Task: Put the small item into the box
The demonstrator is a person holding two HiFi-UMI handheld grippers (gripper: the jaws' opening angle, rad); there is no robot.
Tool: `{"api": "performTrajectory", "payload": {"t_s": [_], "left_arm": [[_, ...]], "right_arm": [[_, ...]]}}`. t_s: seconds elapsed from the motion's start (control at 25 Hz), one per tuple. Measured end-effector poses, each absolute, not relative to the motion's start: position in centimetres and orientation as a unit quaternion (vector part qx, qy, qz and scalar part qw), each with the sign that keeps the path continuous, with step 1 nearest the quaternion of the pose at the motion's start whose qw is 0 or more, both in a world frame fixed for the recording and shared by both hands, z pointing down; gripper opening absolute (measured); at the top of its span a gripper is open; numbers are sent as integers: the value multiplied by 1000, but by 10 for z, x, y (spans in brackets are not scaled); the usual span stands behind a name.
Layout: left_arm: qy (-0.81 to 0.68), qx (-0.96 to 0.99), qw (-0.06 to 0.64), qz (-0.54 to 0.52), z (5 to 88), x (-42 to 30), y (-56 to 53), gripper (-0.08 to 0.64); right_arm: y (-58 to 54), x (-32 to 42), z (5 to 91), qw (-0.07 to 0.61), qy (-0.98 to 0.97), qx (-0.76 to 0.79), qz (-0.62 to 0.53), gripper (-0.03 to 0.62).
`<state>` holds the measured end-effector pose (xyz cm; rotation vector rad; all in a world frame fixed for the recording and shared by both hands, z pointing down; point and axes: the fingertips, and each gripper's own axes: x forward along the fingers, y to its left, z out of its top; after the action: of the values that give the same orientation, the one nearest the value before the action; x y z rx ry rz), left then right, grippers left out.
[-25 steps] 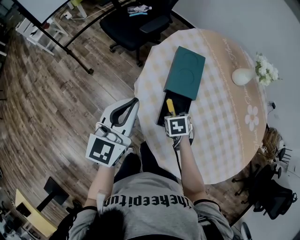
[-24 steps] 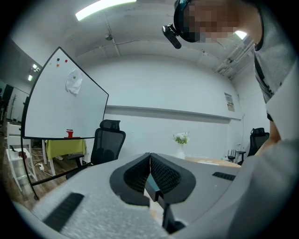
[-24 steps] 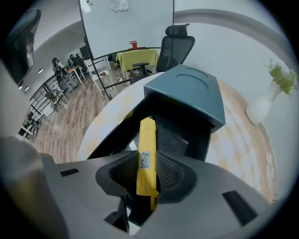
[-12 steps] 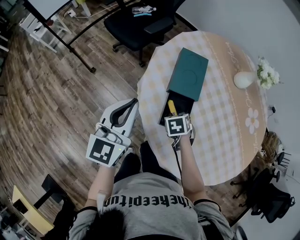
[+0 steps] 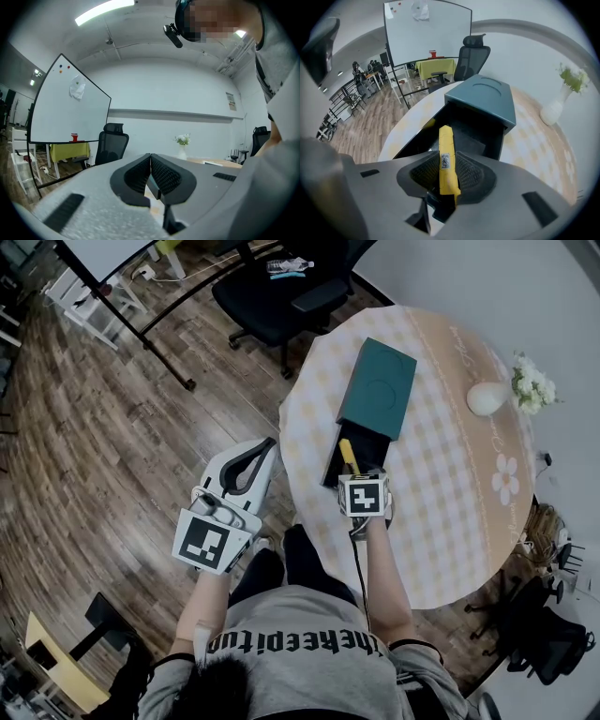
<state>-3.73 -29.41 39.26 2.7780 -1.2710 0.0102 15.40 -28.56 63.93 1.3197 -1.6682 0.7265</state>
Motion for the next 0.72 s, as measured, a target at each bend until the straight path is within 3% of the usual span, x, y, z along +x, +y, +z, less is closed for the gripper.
{"api": "performTrajectory", "payload": {"t_s": [0.12, 0.2, 0.72], "left_arm": [[-406, 913, 31, 3, 389, -34, -290, 16], [-397, 917, 27, 1, 385, -32, -287, 15], [-341, 940, -3, -16, 358, -13, -248, 15]], "right_arm": [[-287, 160, 626, 400, -675, 555, 275, 22], [-285, 159, 615, 368, -684, 565, 278, 7], [-254, 152, 531, 204, -725, 607, 252, 5]]}}
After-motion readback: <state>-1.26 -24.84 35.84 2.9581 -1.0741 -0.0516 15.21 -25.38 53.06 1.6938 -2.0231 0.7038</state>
